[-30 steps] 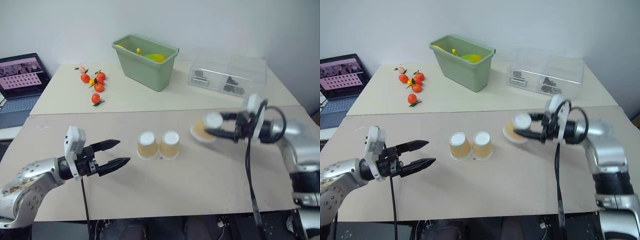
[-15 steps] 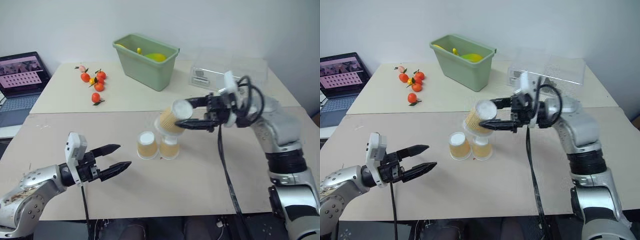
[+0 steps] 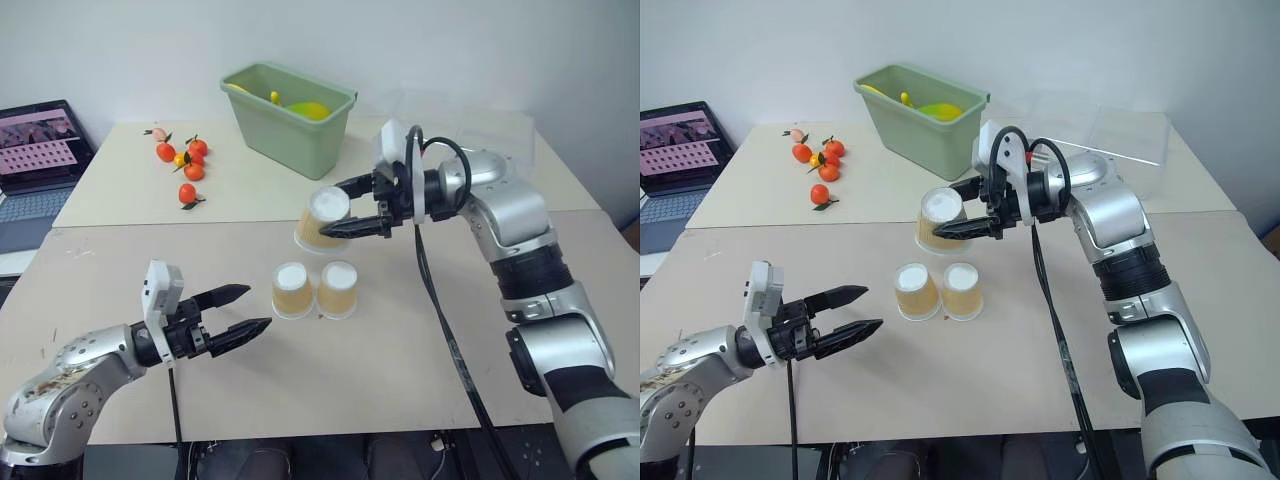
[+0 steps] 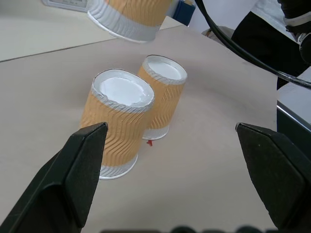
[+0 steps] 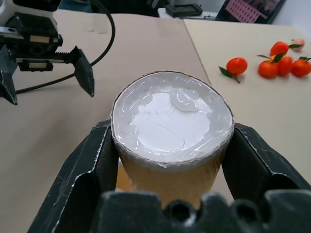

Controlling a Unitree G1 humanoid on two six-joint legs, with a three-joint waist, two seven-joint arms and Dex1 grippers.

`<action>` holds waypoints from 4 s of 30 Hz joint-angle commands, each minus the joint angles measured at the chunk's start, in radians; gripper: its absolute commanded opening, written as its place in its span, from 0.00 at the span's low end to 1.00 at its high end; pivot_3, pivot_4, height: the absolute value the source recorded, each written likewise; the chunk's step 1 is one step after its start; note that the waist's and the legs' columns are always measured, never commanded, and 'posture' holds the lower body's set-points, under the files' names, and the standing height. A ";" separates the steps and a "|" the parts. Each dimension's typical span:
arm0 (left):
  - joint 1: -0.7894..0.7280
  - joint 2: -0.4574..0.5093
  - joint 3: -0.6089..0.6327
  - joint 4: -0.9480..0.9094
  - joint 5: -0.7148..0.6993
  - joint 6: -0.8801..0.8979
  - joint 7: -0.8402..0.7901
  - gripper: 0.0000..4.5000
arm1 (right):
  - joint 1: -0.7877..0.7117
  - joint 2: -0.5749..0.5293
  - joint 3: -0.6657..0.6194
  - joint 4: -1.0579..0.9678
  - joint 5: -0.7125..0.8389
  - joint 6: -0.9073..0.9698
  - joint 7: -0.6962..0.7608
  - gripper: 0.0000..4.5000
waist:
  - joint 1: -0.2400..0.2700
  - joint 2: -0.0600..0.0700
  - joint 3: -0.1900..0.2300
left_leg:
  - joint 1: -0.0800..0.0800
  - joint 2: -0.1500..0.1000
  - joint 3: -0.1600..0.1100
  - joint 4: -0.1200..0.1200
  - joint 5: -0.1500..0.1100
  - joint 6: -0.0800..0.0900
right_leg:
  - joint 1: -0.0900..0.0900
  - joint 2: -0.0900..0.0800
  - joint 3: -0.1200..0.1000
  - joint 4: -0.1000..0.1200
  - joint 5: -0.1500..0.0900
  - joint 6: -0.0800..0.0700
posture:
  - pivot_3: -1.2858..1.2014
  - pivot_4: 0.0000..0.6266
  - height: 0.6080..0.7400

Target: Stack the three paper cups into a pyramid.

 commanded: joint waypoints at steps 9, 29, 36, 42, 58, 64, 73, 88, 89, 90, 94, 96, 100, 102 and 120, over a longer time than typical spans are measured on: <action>-0.008 -0.022 -0.022 0.020 0.028 -0.057 -0.022 1.00 | -0.052 0.005 -0.048 -0.060 0.047 0.132 0.010 0.63 | -0.017 0.000 0.000 | -0.006 0.000 0.000 0.000 0.001 -0.002 | -0.008 0.000 0.000 0.002 0.001 -0.002 | 0.52 0.24 0.99; -0.050 -0.040 -0.049 0.057 0.053 -0.059 -0.045 1.00 | 0.019 0.023 -0.046 -0.255 0.138 0.314 -0.074 0.63 | -0.018 0.000 0.000 | -0.006 0.000 0.001 0.000 0.001 -0.002 | -0.009 0.000 0.000 0.003 0.002 -0.002 | 0.52 0.24 0.99; -0.045 -0.042 -0.046 0.052 0.052 -0.058 -0.042 1.00 | 0.040 0.035 -0.032 -0.250 0.134 0.311 -0.077 0.63 | -0.018 0.000 0.000 | -0.006 0.000 0.001 0.001 0.001 -0.002 | -0.009 0.000 0.000 0.004 0.002 -0.002 | 0.52 0.24 0.99; -0.047 -0.048 -0.047 0.048 0.050 -0.056 -0.036 1.00 | 0.063 0.055 -0.013 -0.252 0.134 0.317 -0.077 0.63 | -0.018 0.000 -0.001 | -0.006 0.000 0.001 0.001 0.001 -0.002 | -0.009 0.000 0.000 0.005 0.002 -0.002 | 0.52 0.24 0.99; -0.041 -0.068 -0.047 0.029 0.043 -0.051 -0.009 1.00 | 0.021 0.084 0.007 -0.141 0.095 0.250 -0.056 0.63 | -0.019 0.000 -0.001 | -0.005 0.000 0.001 0.002 0.001 -0.002 | -0.010 0.000 0.001 0.013 0.002 -0.002 | 0.52 0.24 0.99; -0.041 -0.076 -0.052 0.029 0.046 -0.053 -0.008 1.00 | -0.006 0.075 -0.014 -0.110 0.092 0.239 -0.040 0.63 | -0.020 0.000 -0.001 | -0.005 0.000 0.001 0.002 0.001 -0.002 | -0.010 0.000 0.001 0.013 0.002 -0.002 | 0.52 0.24 0.99; -0.055 -0.077 -0.052 0.037 0.044 -0.052 -0.008 1.00 | 0.013 0.076 -0.001 -0.112 0.074 0.219 -0.040 0.96 | -0.020 0.000 -0.001 | -0.005 0.000 0.001 0.002 0.001 -0.002 | -0.010 0.000 0.001 0.013 0.002 -0.002 | 0.52 0.24 0.99; -0.069 -0.085 -0.060 0.052 0.042 -0.050 -0.011 1.00 | -0.025 0.039 -0.056 -0.091 0.108 0.237 -0.014 0.99 | -0.019 0.000 -0.001 | -0.005 0.000 0.001 0.002 0.001 -0.002 | -0.010 0.000 0.001 0.014 0.002 -0.002 | 0.52 0.24 0.99; -0.071 -0.085 -0.060 0.054 0.042 -0.050 -0.011 1.00 | -0.026 0.036 -0.060 -0.091 0.111 0.238 -0.012 0.99 | -0.019 0.000 -0.001 | -0.005 0.000 0.002 0.002 0.001 -0.002 | -0.010 0.000 0.001 0.014 0.002 -0.002 | 0.52 0.24 0.99; -0.074 -0.086 -0.060 0.058 0.043 -0.050 -0.012 1.00 | -0.028 0.033 -0.063 -0.091 0.113 0.239 -0.012 0.99 | -0.019 0.000 -0.001 | -0.006 0.000 0.002 0.002 0.001 -0.002 | -0.010 0.000 0.001 0.014 0.002 -0.002 | 0.52 0.24 0.99; -0.072 -0.096 -0.024 0.059 0.011 -0.036 0.012 1.00 | -0.026 -0.014 -0.115 -0.095 0.124 0.251 -0.016 0.99 | -0.019 -0.001 -0.001 | -0.006 0.000 0.002 0.002 0.001 -0.002 | -0.010 0.000 0.001 0.013 0.002 -0.002 | 0.52 0.24 0.99; -0.047 -0.094 0.026 0.048 -0.033 -0.016 0.029 1.00 | -0.008 -0.055 -0.151 -0.112 0.141 0.268 -0.008 0.99 | -0.017 -0.001 -0.001 | -0.006 0.000 0.002 0.002 0.001 -0.002 | -0.010 0.000 0.001 0.013 0.002 -0.002 | 0.52 0.24 0.99; 0.050 -0.069 0.161 0.014 -0.142 0.031 0.057 1.00 | 0.063 -0.163 -0.244 -0.158 0.188 0.314 -0.014 0.99 | -0.017 -0.001 -0.001 | -0.006 0.000 0.002 0.002 0.001 -0.001 | -0.010 0.000 0.001 0.013 0.001 -0.002 | 0.52 0.24 0.99; 0.090 -0.061 0.221 0.018 -0.176 0.041 0.072 1.00 | 0.111 -0.213 -0.285 -0.171 0.193 0.309 -0.022 0.99 | -0.016 -0.001 -0.001 | -0.006 0.000 0.003 0.002 0.000 0.000 | -0.010 0.000 0.001 0.012 0.001 -0.002 | 0.52 0.24 0.99; 0.038 -0.300 0.307 0.092 0.022 -0.146 0.507 1.00 | 0.493 -0.075 -0.683 -0.102 0.140 0.044 -0.627 0.99 | 0.001 -0.004 -0.003 | 0.001 0.001 0.015 0.003 -0.002 0.004 | -0.008 0.000 0.011 0.014 0.002 -0.003 | 0.52 0.24 0.99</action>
